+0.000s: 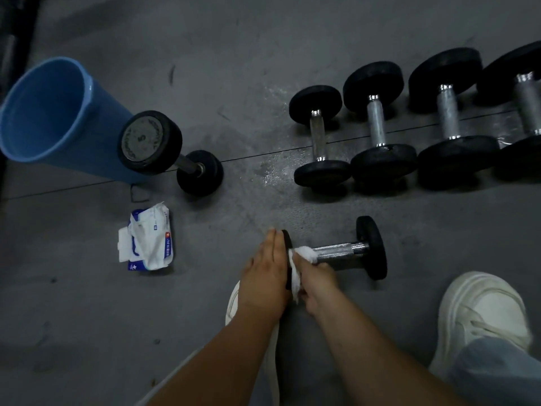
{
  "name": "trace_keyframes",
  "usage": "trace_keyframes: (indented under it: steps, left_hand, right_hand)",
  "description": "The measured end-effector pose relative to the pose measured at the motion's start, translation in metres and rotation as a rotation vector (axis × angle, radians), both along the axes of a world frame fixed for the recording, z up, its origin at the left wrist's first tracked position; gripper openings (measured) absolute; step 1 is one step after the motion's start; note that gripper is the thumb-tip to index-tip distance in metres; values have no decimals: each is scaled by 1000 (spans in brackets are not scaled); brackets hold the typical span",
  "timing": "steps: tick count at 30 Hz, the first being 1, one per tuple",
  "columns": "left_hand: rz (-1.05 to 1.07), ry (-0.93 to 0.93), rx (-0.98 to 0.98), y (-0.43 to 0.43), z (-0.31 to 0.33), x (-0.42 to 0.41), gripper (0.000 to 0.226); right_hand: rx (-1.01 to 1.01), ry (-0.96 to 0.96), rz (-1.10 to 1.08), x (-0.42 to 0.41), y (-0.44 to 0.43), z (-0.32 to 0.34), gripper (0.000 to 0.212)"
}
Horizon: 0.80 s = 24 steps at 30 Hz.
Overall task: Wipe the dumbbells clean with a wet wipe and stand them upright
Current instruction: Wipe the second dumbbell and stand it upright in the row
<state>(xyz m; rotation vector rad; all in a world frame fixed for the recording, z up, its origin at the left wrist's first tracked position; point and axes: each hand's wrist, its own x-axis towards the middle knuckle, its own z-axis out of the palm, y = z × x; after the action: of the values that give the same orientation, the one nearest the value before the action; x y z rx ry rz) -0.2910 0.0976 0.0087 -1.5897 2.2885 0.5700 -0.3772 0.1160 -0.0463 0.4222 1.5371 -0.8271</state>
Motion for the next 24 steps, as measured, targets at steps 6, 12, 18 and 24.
trace_keyframes:
  steps: [6,12,18,24]
  left_hand:
    - [-227,-63,-52,-26,4,3,113]
    - [-210,-87,6,-23,3,5,109]
    - [-158,-61,-8,-13,-2,5,98]
    - [-113,-28,-43,-6,-7,9,104]
  right_hand:
    - [-20,41,-181,6,5,10,31]
    - [-9,16,-42,3,-10,6,31]
    - [45,136,-107,13,-1,12,25]
    - [38,121,-152,19,5,14,19]
